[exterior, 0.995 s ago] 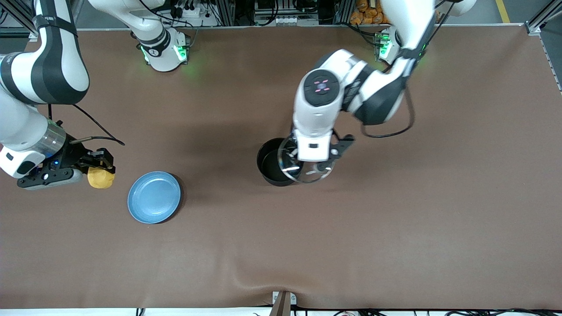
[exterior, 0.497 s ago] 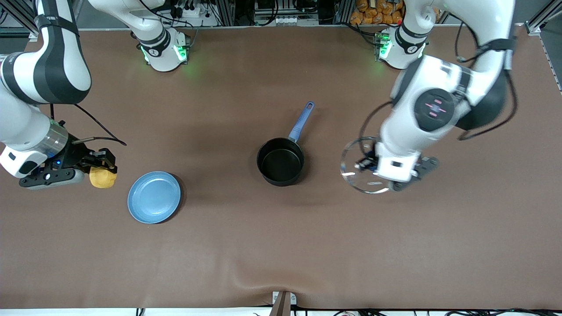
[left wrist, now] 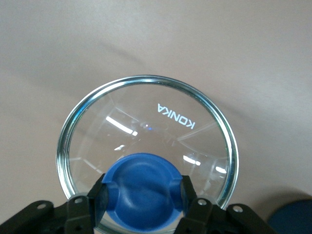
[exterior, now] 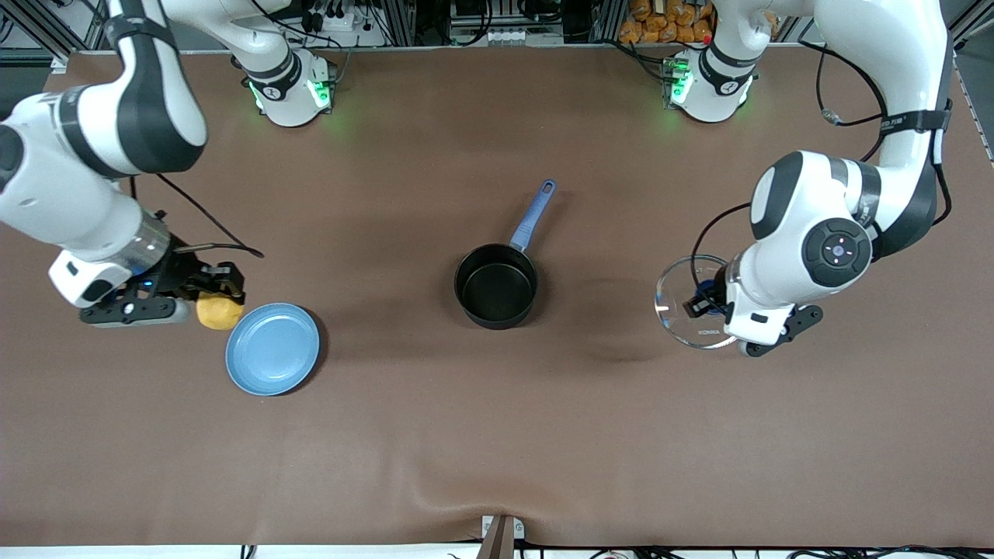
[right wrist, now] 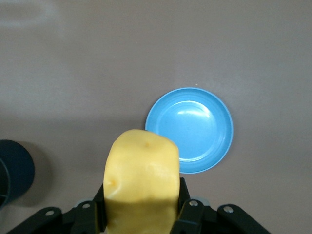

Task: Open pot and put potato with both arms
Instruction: 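Carry the potato over the open pot with the right gripper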

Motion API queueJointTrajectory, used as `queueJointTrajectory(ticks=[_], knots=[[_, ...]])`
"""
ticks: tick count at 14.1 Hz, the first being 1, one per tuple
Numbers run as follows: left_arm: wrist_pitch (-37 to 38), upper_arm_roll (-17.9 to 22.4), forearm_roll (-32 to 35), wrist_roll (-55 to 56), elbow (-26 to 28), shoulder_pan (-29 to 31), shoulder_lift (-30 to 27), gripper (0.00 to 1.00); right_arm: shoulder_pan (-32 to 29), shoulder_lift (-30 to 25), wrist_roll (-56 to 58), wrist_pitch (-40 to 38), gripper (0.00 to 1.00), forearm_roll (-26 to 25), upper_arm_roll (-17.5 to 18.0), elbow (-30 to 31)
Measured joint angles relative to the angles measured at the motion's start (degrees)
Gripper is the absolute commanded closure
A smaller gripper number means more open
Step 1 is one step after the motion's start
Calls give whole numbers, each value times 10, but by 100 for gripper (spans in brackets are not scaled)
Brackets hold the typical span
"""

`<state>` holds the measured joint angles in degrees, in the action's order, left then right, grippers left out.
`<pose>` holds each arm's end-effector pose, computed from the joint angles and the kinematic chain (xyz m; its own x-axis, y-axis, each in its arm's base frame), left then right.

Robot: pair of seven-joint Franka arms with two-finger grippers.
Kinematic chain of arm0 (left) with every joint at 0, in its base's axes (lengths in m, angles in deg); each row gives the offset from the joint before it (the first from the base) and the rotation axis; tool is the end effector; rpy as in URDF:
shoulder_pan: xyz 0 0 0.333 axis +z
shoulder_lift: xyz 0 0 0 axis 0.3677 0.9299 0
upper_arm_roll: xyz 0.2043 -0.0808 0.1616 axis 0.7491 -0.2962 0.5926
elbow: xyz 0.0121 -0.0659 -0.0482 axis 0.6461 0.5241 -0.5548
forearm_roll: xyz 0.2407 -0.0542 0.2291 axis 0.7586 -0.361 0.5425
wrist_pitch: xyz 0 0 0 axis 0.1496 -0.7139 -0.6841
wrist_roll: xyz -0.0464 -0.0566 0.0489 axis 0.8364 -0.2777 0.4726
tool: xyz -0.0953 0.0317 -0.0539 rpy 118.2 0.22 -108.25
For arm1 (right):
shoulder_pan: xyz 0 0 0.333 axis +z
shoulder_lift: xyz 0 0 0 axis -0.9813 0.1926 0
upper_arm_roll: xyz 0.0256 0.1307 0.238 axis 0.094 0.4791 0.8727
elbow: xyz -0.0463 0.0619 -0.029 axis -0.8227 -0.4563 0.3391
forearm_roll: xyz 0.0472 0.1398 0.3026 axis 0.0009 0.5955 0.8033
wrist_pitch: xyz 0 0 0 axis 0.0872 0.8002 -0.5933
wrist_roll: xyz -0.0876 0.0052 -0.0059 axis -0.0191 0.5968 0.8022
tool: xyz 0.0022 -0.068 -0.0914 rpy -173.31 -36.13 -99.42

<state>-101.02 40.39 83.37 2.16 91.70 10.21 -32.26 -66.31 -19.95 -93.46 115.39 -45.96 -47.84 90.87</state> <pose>0.5544 -0.1420 0.3512 0.8764 0.4608 -0.1399 0.4537 -0.8875 -0.0808 0.5500 0.0916 0.4512 0.9971 0.0169 0.0739 0.0220 -0.9973 -0.0694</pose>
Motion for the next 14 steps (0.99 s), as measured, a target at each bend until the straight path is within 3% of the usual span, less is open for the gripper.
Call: queueJointTrajectory(ticks=[7, 14], knots=[[-162, 0, 39, -45, 141, 42, -13, 100, 98, 8, -191, 4, 93, -29, 3, -12], [-292, 0, 48, -110, 218, 74, -2, 100, 236, 94, -400, 5, 93, -61, 5, -85]])
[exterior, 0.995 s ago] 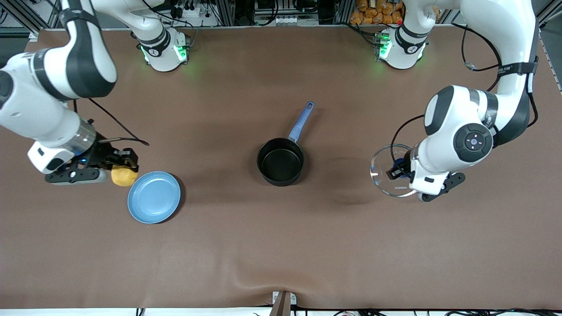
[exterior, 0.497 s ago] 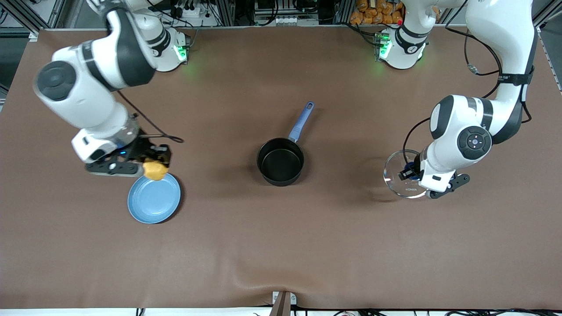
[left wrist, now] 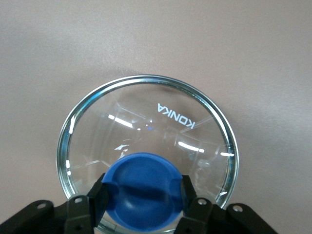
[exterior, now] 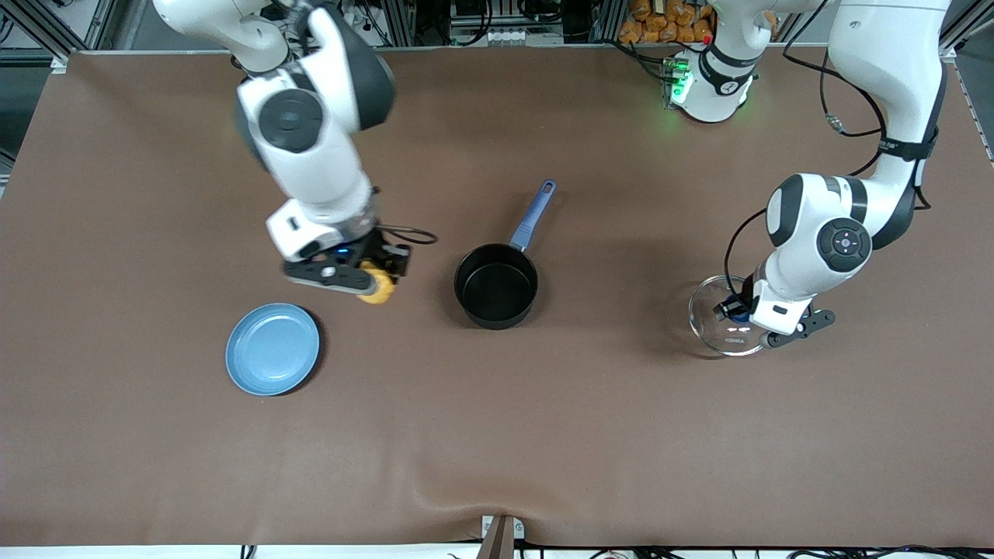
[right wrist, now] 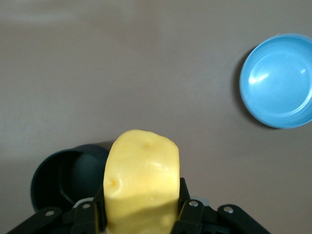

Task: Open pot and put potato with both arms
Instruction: 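Carry the potato over the open pot with the right gripper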

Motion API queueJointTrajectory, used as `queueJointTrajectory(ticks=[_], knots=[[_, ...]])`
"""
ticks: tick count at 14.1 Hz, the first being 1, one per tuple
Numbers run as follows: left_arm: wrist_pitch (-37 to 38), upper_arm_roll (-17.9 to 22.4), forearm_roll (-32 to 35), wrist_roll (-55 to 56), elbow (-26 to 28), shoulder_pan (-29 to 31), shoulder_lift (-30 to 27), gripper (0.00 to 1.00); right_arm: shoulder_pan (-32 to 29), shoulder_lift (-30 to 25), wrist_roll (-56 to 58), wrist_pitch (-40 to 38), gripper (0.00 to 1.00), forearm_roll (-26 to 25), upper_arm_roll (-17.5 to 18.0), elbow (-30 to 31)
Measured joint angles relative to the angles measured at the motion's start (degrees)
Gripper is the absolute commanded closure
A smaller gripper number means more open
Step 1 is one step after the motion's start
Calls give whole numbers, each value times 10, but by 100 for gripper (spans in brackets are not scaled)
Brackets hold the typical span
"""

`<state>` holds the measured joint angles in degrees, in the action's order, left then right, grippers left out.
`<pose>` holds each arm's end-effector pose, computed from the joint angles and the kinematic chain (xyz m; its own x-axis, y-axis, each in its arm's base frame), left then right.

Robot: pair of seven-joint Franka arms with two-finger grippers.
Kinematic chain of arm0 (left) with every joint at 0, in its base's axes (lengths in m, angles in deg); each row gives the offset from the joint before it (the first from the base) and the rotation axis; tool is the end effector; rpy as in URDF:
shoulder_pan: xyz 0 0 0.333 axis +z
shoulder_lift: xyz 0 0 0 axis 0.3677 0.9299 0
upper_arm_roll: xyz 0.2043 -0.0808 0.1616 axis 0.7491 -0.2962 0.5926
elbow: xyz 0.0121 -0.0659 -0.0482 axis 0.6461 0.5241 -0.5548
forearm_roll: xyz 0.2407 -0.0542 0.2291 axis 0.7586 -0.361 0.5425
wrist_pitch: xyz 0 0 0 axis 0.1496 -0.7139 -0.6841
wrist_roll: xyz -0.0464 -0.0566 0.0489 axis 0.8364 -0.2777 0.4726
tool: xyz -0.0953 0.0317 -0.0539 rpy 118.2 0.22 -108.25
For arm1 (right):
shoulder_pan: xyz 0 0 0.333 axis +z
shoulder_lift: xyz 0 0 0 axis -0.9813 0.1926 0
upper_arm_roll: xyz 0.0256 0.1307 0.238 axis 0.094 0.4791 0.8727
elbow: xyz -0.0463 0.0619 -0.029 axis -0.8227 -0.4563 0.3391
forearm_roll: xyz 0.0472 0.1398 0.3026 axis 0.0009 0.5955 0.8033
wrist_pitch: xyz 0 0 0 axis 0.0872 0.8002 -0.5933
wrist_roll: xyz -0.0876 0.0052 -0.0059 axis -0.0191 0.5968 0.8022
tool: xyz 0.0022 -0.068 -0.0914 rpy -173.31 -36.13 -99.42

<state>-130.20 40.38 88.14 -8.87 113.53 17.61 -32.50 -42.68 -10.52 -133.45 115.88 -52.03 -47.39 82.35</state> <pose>0.5314 -0.0653 0.2473 0.9364 0.3509 -0.0101 0.3504 -0.9359 -0.0353 0.5003 0.3246 0.4212 0.9731 -0.2142 0.0849 -0.2132 -0.9768 -0.0210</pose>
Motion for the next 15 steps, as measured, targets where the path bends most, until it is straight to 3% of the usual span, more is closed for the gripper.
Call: queueJointTrajectory(ticks=[6, 13, 14, 15], knots=[[-35, 0, 34, -29, 4, 32, 32, 100, 99, 119, -111, 40, 92, -4, 0, -56], [-38, -7, 24, -30, 2, 33, 33, 100, 122, 210, -130, 127, 92, -5, -1, -71], [-38, -8, 18, -30, 3, 33, 34, 90, 123, 214, -131, 128, 92, -5, -1, -71], [-38, -10, 13, -30, 3, 33, 34, 38, 125, 218, -133, 130, 92, -5, -1, -72]])
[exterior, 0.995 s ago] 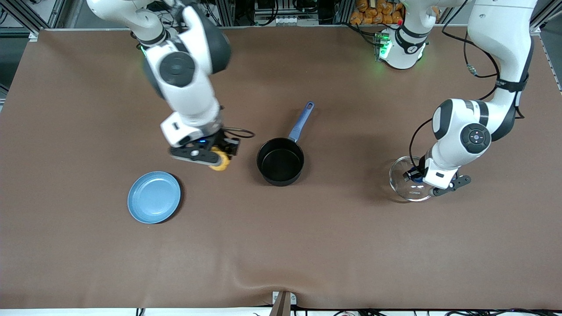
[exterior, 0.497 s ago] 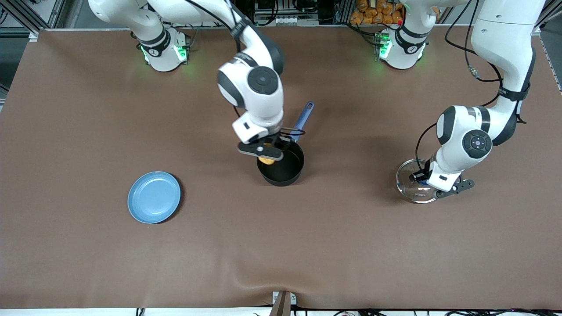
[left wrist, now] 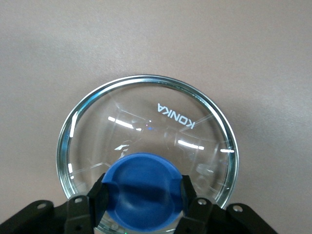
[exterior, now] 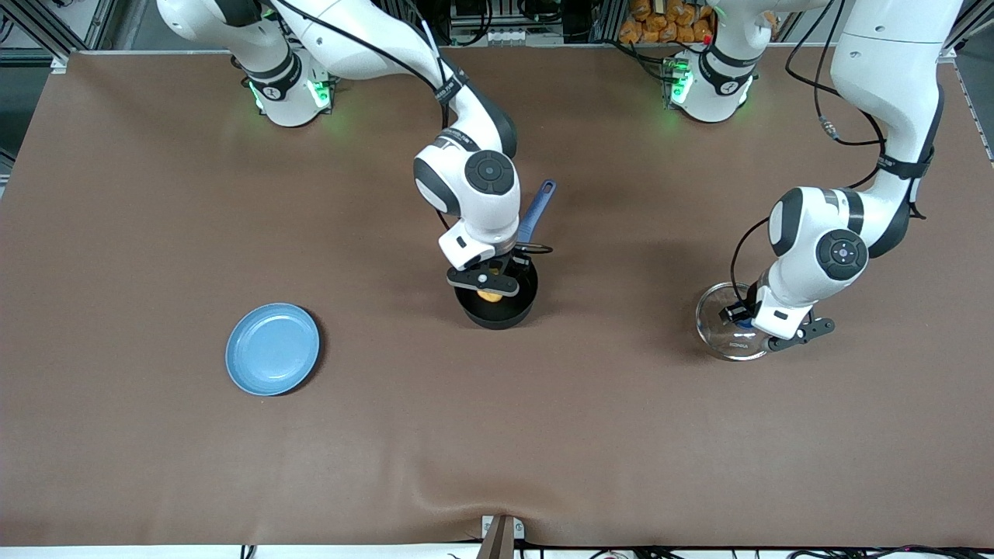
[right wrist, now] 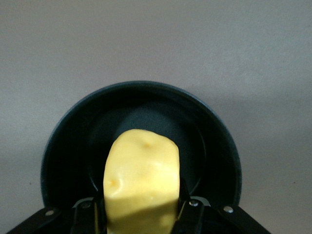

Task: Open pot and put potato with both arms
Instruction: 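Drop the potato into the pot while the left gripper sets the lid down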

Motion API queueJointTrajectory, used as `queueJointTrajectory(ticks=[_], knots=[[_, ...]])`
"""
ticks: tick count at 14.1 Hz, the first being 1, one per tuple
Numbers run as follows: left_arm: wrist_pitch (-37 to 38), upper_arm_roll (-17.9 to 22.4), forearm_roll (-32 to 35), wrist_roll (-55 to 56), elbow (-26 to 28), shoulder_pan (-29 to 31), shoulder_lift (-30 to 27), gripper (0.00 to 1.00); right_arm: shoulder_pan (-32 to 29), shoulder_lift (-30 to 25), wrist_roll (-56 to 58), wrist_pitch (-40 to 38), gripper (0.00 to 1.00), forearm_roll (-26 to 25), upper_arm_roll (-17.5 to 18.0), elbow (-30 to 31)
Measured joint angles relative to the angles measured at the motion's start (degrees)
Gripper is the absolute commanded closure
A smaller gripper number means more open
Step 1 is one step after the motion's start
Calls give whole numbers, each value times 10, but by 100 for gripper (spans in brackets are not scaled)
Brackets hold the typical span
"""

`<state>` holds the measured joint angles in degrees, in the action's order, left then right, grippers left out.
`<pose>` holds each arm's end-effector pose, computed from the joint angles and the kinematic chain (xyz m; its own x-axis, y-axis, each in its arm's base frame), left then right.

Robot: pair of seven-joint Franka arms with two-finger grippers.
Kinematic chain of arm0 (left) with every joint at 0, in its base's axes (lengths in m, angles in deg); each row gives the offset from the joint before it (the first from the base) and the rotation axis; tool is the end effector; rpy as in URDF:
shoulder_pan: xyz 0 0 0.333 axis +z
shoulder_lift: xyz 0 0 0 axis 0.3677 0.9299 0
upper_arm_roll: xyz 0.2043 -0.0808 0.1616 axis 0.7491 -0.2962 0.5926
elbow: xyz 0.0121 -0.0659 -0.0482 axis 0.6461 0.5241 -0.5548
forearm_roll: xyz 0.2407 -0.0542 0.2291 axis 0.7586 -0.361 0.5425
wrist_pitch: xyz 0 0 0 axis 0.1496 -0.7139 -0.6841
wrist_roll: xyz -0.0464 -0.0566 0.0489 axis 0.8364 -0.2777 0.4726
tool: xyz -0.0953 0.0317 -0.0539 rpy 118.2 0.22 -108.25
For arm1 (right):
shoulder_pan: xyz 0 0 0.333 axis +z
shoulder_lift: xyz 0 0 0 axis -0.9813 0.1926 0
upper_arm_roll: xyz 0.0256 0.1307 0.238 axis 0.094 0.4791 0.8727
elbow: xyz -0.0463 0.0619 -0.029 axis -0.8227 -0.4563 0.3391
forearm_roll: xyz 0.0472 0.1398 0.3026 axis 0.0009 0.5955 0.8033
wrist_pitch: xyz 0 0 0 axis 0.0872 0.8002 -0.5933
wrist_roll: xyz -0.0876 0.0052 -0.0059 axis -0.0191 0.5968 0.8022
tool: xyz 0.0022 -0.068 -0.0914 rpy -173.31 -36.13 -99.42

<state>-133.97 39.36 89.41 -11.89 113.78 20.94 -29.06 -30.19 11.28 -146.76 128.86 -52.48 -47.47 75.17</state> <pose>0.5338 -0.0446 0.2195 0.9465 0.3226 -0.0103 0.3222 -0.9461 -0.0332 0.4524 0.4633 0.2575 0.9748 -0.2070 0.0831 -0.2074 -0.9782 -0.0031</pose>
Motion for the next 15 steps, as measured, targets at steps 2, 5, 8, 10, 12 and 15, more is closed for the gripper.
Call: queueJointTrajectory(ticks=[2, 5, 8, 10, 12, 15], knots=[[0, -3, -8, 0, 0, -1, 3, 0, 2, 9, -2, 11, 91, -1, 0, 0], [-2, -4, -9, 0, -1, -1, 5, 0, 5, 28, -3, 33, 91, -4, 0, 0], [-3, -4, -9, 2, -17, -1, 4, 0, 6, 41, -3, 43, 91, -27, -1, 0], [4, -4, -9, 3, -38, -1, -3, 0, 6, 43, -3, 45, 91, -48, -2, -1], [42, -4, -9, 3, -68, -1, -25, 0, 6, 47, -3, 55, 61, -56, -2, -1], [135, -3, -9, 1, -128, -1, -72, 0, 6, 51, -5, 62, 19, -56, -3, -1]])
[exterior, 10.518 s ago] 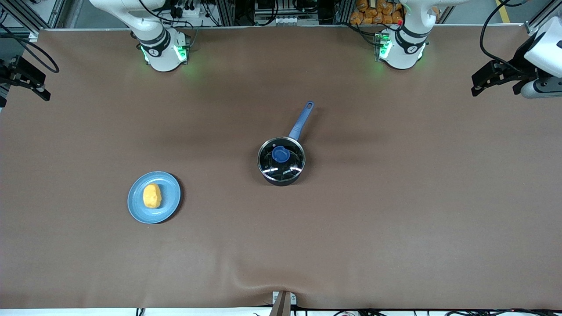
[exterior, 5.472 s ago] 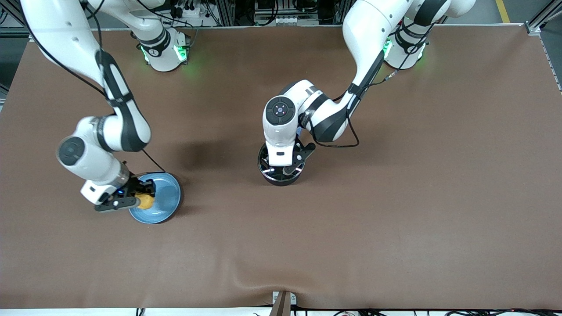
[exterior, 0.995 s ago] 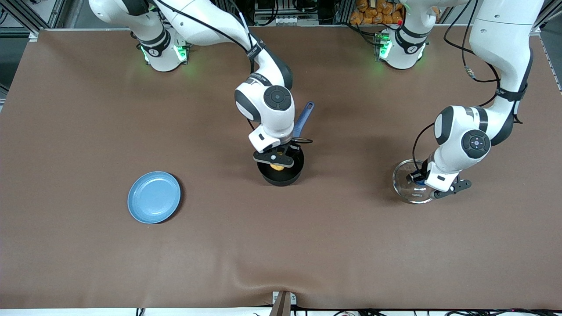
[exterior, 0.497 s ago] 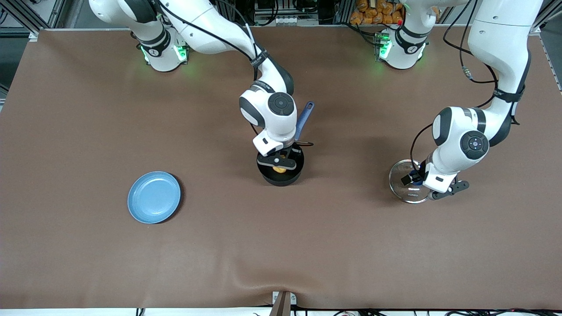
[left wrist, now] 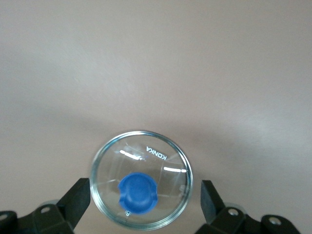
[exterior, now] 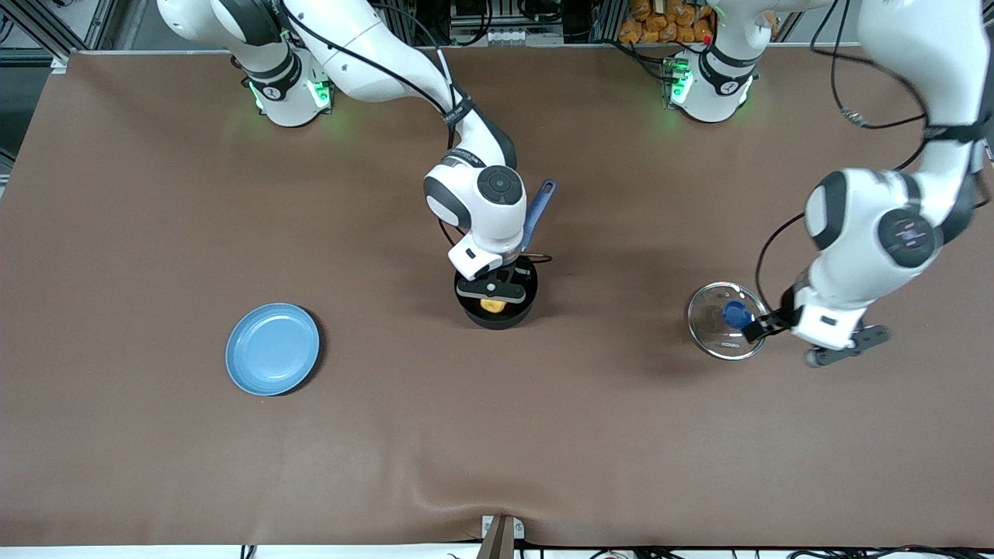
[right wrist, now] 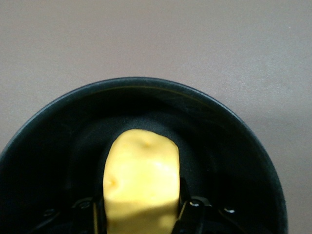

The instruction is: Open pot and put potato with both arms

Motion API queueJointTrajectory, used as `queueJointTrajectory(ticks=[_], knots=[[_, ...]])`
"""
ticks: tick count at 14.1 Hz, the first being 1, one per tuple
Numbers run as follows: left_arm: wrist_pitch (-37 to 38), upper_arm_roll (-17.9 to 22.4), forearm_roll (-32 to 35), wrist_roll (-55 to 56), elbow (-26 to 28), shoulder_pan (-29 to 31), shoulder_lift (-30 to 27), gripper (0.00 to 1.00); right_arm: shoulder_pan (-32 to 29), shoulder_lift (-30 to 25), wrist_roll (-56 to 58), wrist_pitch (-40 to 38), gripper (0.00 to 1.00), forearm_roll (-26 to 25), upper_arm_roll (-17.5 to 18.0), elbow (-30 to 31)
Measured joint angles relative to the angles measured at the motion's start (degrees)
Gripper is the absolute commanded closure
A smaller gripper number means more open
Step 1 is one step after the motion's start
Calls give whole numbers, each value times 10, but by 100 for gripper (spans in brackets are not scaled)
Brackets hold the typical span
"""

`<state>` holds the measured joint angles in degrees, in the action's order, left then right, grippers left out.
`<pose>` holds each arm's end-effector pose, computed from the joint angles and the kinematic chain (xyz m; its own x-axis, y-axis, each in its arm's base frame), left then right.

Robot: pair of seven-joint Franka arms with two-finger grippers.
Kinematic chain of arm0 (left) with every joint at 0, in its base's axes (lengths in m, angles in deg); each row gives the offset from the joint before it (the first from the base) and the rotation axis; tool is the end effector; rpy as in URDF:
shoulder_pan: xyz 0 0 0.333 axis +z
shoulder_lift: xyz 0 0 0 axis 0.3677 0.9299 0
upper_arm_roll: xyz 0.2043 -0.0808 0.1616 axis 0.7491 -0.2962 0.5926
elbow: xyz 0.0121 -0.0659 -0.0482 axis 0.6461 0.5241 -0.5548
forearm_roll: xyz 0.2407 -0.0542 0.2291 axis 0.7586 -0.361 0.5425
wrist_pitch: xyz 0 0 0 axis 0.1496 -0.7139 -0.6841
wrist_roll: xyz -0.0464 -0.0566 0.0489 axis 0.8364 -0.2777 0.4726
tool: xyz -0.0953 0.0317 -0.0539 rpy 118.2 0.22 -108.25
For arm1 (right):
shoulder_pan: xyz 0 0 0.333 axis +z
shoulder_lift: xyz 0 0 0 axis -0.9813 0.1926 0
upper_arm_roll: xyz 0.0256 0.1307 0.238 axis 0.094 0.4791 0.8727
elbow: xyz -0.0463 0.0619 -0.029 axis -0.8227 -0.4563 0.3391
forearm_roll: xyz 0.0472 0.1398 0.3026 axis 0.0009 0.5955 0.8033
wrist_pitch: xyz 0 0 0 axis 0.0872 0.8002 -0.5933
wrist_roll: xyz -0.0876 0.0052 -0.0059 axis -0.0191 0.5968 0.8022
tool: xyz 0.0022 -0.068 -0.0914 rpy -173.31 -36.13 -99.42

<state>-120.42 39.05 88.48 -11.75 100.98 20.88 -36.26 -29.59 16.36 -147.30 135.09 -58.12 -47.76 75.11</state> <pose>0.5745 -0.0468 0.3540 0.9345 0.3428 0.0958 0.3440 -0.9390 0.0051 0.4529 0.4677 0.2110 0.9781 -0.1341 0.1589 -0.1398 -0.9899 0.0248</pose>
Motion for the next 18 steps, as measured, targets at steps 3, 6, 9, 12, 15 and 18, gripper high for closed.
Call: queueJointTrajectory(ticks=[3, 6, 9, 12, 15, 18], knots=[[86, 0, 0, -7, -59, 0, -32, 0, 0, 0, -1, 1, 19, 0, 0, 0], [161, -1, 0, -8, -108, 0, -53, 0, 0, 0, -2, 1, 23, 0, -1, -1], [195, -2, -16, -13, -136, -1, -76, 0, -3, -4, -2, -13, 26, 0, -5, -14], [236, -5, -40, -15, -154, -1, -94, 0, -7, -36, -2, -59, 28, 15, -7, -31], [296, -13, -41, -15, -188, -2, -99, 0, -20, -107, -2, -136, 28, 36, -8, -40], [333, -15, -42, -15, -212, -2, -99, 0, -45, -190, 47, -239, 27, 41, -11, -42]])
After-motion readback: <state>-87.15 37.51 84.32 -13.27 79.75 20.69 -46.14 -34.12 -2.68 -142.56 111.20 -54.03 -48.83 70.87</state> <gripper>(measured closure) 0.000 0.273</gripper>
